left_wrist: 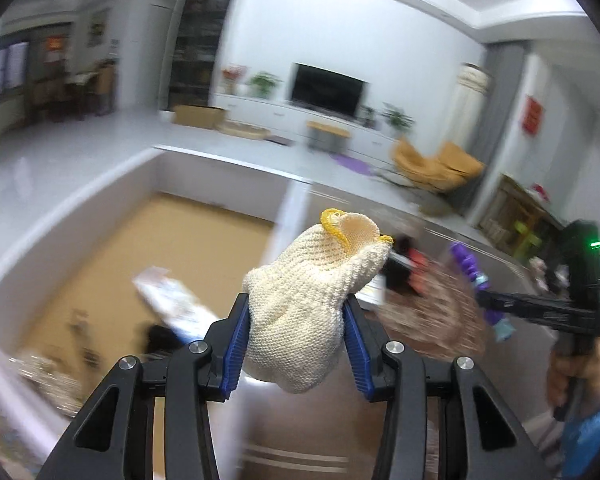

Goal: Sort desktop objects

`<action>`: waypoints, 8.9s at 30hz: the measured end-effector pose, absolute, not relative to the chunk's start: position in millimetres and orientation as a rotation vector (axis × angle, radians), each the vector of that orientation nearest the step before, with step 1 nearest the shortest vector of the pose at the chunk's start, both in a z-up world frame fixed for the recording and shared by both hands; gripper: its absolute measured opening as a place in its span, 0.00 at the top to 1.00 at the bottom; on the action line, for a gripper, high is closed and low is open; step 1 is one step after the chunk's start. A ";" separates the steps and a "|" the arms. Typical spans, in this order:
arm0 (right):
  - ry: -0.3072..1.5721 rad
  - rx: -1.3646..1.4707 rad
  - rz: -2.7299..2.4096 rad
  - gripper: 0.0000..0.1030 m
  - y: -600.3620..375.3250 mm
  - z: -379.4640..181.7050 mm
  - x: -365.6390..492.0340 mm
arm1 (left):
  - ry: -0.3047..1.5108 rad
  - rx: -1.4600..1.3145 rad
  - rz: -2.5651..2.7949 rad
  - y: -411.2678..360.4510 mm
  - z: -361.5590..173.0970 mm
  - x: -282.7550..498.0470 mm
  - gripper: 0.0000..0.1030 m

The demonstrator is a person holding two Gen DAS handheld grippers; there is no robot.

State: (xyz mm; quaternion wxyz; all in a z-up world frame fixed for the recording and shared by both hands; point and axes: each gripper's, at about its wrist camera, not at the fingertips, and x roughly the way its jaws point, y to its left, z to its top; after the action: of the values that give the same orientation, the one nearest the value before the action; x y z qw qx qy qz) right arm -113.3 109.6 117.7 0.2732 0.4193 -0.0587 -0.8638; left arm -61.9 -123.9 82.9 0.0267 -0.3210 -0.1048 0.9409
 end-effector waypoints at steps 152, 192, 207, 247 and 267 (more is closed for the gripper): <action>0.231 1.318 -2.333 0.38 97.7 -4.6 -294.0 | 0.067 -1.363 2.719 73.2 -69.9 -104.9 0.00; 0.205 1.331 -2.565 0.00 168.6 -30.4 -107.2 | 0.069 -1.363 2.719 74.1 -69.7 -103.0 0.00; 0.210 1.330 -2.568 0.00 168.2 -30.5 -107.5 | 0.151 -1.361 2.612 73.7 -69.3 -144.3 0.00; 0.135 1.375 -2.428 0.43 127.2 70.5 -124.6 | -0.236 -0.999 2.805 0.7 33.4 -78.5 0.51; 0.216 1.156 -1.989 0.40 -247.5 72.8 -155.2 | -0.604 -1.557 3.021 -269.6 9.4 -90.7 0.49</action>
State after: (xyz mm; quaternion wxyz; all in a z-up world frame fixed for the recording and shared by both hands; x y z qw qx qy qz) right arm -155.2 -247.5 72.8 0.4036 0.4575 0.0854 -0.7877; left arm -90.7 -269.6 9.4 -0.1547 -0.4455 -0.1728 0.8647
